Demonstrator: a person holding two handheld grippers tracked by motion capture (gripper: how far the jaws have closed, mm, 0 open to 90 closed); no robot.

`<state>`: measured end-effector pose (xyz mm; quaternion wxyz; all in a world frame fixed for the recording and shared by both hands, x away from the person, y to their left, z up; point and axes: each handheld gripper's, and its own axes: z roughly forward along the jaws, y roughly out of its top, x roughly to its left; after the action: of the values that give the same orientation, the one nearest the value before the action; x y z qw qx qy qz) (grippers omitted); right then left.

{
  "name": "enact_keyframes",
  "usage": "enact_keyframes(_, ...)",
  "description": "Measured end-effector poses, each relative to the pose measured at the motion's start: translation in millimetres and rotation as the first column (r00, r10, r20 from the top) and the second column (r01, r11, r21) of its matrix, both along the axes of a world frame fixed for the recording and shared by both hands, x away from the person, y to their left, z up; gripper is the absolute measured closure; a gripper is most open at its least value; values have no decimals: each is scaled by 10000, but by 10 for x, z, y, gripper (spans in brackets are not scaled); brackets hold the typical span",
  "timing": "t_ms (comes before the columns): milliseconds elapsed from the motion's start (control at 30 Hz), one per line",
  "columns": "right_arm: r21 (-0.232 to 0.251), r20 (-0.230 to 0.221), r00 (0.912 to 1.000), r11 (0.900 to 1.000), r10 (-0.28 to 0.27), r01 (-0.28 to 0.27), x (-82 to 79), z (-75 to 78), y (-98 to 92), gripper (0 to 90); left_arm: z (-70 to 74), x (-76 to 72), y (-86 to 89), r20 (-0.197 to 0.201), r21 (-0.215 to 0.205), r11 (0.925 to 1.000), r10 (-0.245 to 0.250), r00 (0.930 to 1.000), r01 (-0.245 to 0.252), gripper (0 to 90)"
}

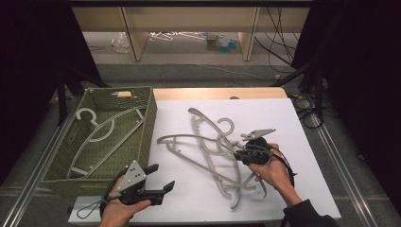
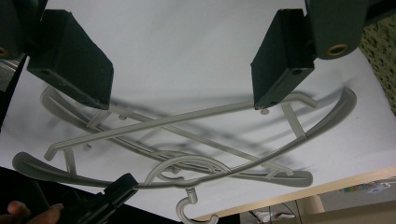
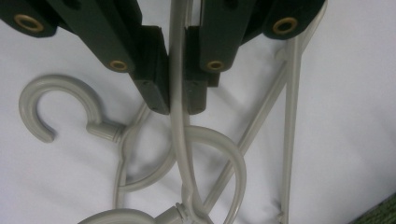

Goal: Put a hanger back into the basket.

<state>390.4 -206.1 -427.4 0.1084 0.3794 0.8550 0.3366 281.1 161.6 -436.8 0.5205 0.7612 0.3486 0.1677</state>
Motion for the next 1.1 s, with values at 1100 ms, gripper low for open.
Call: enact_keyframes(1100, -1003, 1089, 9573, 9610, 2679, -2576, -575, 253, -12, 819, 63, 871, -919, -822, 2528, 9461, -1875, 9788, 2025, 410)
